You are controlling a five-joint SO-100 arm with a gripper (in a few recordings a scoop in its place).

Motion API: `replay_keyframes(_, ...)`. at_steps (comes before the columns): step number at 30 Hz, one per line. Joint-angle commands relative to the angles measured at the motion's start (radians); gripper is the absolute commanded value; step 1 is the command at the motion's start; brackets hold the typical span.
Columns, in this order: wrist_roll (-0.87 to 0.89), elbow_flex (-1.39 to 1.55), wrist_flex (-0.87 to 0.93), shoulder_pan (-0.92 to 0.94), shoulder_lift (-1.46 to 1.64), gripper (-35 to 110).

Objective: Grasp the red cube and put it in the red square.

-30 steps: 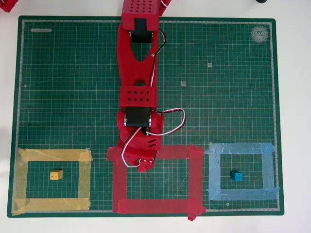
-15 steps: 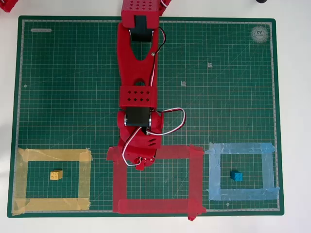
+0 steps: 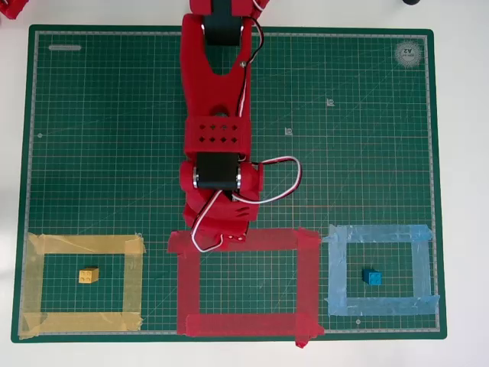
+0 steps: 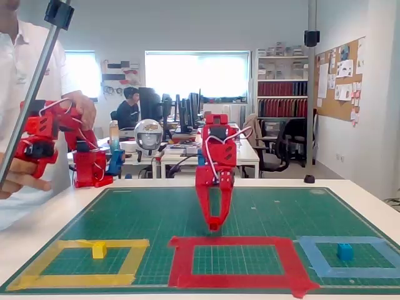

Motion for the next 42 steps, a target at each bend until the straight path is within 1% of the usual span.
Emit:
replay_keyframes(1, 0.029, -0.074, 0.155, -0.04, 0.161, -1)
replay_keyframes(6, 0.051, -0.055, 0.345, -0.06, 0.198, -1)
replay_keyframes(11, 0.048, 0.035, 0.359, -0.061, 0.212, -1)
replay_keyframes(15, 0.02, 0.081, 0.41, -0.057, 0.212, -1)
replay_keyframes(31, 0.049, 0.442, 0.422, -0.086, 0.27, -1)
replay_keyframes(37, 0.049, 0.414, 0.422, -0.092, 0.272, -1)
replay_keyframes(42, 0.043, 0.279, 0.42, -0.087, 0.262, -1)
